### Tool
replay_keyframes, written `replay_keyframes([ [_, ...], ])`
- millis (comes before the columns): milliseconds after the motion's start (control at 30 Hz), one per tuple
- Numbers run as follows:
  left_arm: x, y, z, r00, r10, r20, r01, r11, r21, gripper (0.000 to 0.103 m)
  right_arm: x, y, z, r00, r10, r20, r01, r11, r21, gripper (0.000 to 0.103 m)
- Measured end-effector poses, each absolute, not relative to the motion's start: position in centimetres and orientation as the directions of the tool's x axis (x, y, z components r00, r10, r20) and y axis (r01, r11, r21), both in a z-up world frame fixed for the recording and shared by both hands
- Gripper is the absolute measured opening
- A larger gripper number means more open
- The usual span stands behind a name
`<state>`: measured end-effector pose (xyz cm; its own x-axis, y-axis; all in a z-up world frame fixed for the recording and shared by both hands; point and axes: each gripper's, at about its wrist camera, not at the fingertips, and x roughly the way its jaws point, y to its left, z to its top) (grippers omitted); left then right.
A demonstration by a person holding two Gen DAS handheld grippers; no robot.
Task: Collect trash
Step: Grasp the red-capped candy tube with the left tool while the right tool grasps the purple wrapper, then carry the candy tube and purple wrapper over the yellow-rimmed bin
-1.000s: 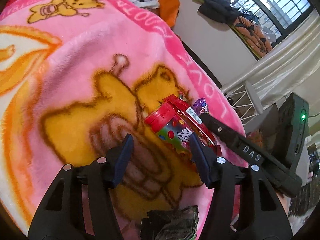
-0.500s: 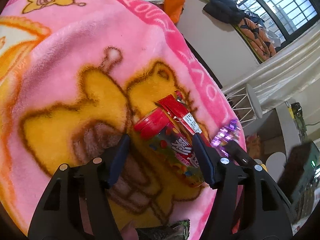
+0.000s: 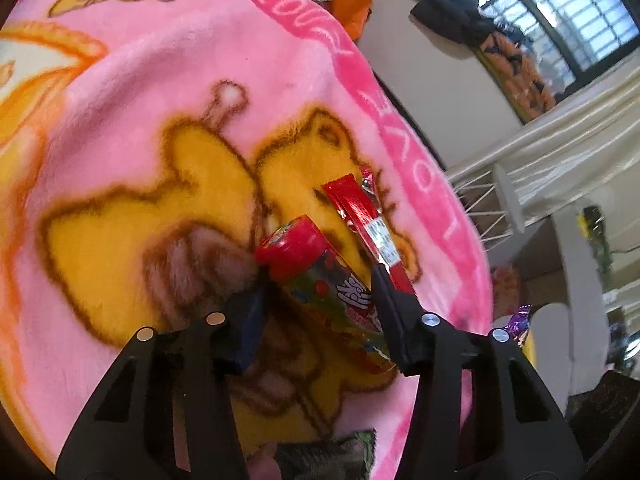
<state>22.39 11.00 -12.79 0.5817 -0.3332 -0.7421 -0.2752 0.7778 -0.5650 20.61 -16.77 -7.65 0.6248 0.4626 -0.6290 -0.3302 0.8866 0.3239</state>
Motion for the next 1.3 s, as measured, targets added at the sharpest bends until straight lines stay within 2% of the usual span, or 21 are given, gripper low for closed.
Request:
replay_keyframes([
  [133, 20.8, 10.6, -11.9, 0.622, -0.332, -0.709, -0.233, 0.786, -0.573, 0.034, 19.9, -16.4, -6.9, 0.628, 0.471, -0.620, -0.350, 0.882, 0.315, 0.023],
  [400, 18.1, 9.3, -9.7, 0.670, -0.312, -0.674, -0.158, 0.827, -0.540, 0.030, 18.1, -16.1, -6.3, 0.627, 0.477, -0.617, -0.379, 0.878, 0.294, 0.023],
  [767, 15.7, 7.9, -6.0, 0.727, -0.288, -0.623, -0.075, 0.869, -0.489, 0.029, 16.4, -17.2, -4.8, 0.646, 0.483, -0.592, -0.387, 0.875, 0.291, 0.023],
  [1300, 14.1, 4.5, -3.3, 0.744, -0.320, -0.587, 0.019, 0.888, -0.459, 0.028, 14.5, -21.0, -2.9, 0.702, 0.446, -0.555, -0.346, 0.895, 0.282, 0.023],
])
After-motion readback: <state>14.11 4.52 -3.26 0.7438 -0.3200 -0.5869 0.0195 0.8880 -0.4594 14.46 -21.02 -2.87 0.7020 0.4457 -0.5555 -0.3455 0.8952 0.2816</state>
